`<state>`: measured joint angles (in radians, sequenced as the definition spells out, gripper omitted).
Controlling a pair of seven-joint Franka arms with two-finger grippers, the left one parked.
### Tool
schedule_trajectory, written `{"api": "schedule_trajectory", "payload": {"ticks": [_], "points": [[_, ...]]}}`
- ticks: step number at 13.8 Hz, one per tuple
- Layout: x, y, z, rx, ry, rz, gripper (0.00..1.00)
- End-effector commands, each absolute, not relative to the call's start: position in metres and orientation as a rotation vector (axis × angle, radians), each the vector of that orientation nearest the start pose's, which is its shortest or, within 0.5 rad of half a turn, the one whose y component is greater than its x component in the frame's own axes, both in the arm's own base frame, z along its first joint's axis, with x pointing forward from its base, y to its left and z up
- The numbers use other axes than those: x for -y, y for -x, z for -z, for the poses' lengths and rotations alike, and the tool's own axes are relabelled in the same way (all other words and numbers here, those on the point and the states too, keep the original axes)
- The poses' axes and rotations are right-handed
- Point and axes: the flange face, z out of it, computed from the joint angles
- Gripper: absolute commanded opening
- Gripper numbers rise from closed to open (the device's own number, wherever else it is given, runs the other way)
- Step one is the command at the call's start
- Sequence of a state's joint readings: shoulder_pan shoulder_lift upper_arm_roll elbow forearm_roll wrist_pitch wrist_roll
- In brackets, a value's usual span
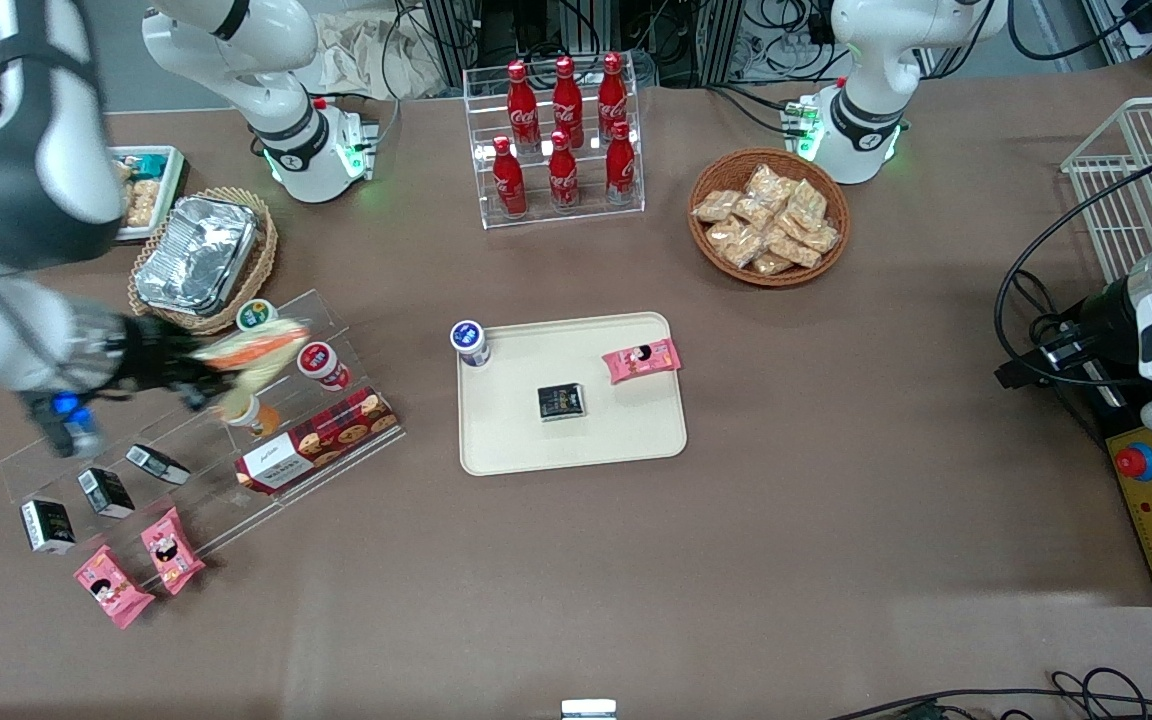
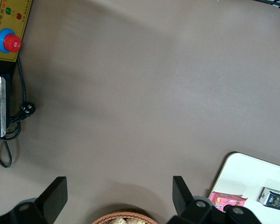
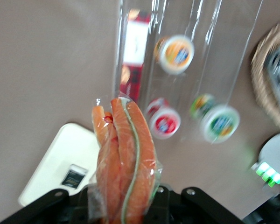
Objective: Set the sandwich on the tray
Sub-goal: 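Carry the held sandwich over the cream tray with the right gripper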
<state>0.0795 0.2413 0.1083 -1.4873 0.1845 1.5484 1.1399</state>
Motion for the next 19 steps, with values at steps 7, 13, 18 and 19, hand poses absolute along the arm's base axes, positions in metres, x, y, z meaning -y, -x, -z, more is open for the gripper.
{"api": "schedule_trajectory", "payload": {"ticks": [7, 13, 18, 19], "points": [[-0.31, -0.618, -0.407, -1.988, 2.321, -0.347, 0.0], [-0.384, -0.605, -0.317, -2.139, 2.181, -0.34, 0.0], [-0.421, -0.587, -0.261, -2.162, 2.166, -0.327, 0.0], [-0.426, -0.585, -0.257, -2.161, 2.166, -0.324, 0.0]]}}
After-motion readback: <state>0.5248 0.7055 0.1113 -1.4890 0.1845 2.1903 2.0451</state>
